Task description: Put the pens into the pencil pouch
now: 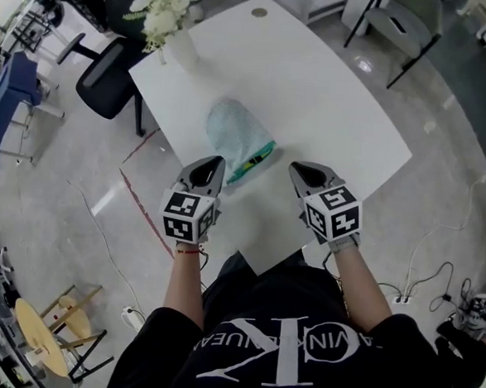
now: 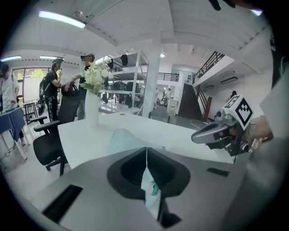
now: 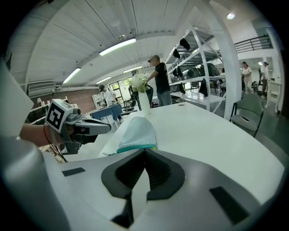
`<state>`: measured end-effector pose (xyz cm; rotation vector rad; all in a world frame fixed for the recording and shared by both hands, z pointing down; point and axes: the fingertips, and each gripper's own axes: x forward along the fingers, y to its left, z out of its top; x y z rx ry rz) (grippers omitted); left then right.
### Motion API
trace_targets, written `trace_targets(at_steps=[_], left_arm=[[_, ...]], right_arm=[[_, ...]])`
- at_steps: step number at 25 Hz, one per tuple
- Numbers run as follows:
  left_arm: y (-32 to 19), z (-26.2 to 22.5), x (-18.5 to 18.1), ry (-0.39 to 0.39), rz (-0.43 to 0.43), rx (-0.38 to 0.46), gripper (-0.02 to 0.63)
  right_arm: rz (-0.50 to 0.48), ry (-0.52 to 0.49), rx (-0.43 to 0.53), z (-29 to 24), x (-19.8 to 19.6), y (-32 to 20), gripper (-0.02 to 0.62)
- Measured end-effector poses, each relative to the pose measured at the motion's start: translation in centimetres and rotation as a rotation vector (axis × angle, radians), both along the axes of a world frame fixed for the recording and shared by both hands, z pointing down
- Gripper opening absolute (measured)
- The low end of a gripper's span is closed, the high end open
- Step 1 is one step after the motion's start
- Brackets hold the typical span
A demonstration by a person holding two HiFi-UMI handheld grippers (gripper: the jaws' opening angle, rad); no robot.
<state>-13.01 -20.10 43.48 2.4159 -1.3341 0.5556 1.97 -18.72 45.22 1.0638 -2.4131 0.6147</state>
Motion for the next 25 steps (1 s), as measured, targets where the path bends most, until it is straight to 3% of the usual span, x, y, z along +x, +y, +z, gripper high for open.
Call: trace_targets(at_steps=[10,25], left_arm=[[-0.9,-4.5,-3.1,0.052,-0.112,0.135,0.005],[-2.8,-11.2,-7.5,0.122,-0.296,0.344,0.004]], right_arm=[[-0.038,-0.063,0.073,-2.9,-0.8,-2.0,0.009],[-0.049,-0.131,0.311,-10.6,-0.7,-5.3,0.009]])
